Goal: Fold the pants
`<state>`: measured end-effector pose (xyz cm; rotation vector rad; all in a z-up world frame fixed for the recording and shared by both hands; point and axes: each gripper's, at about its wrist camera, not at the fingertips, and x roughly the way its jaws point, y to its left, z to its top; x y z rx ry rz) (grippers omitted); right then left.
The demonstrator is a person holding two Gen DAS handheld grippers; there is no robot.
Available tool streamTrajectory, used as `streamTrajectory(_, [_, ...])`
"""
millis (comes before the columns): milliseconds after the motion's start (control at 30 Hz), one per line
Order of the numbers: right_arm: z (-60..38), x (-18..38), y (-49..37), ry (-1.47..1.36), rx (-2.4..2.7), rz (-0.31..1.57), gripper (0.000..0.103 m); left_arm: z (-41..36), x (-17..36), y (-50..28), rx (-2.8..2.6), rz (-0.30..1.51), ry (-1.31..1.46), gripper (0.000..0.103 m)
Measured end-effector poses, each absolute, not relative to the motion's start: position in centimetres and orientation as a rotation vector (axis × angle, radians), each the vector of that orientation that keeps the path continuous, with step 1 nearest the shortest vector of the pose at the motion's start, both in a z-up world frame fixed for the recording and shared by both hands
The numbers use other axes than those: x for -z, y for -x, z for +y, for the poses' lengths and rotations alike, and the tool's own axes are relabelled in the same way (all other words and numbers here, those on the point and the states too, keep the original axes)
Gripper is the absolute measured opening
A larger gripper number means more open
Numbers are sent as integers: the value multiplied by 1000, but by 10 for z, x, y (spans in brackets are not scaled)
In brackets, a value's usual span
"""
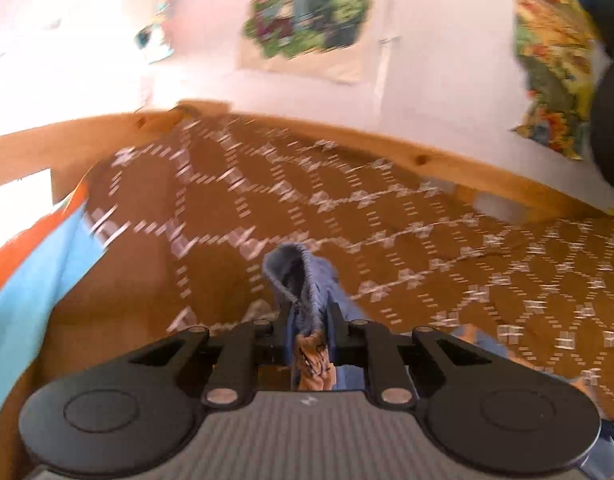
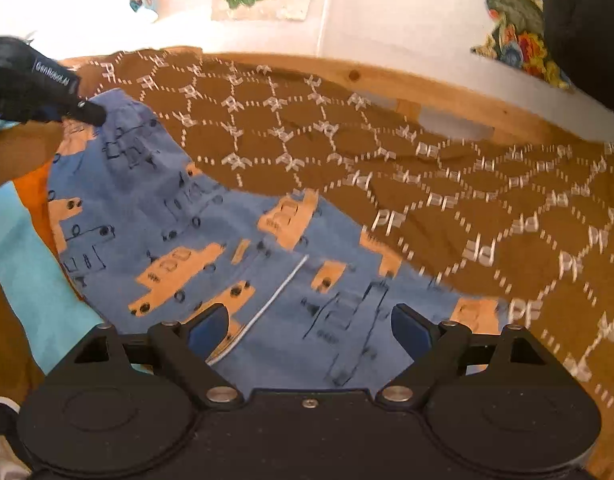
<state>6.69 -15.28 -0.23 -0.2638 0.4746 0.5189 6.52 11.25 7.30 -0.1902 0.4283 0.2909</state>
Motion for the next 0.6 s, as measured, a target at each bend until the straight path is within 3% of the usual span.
streamTrajectory(233, [-207,-29,-62,462,-537,393,90,47,-110,-70,-72,438,44,17])
streamTrajectory(600, [-315,-31,-66,248,-291,458,90,-91,-103,-96,307,549,-163,18])
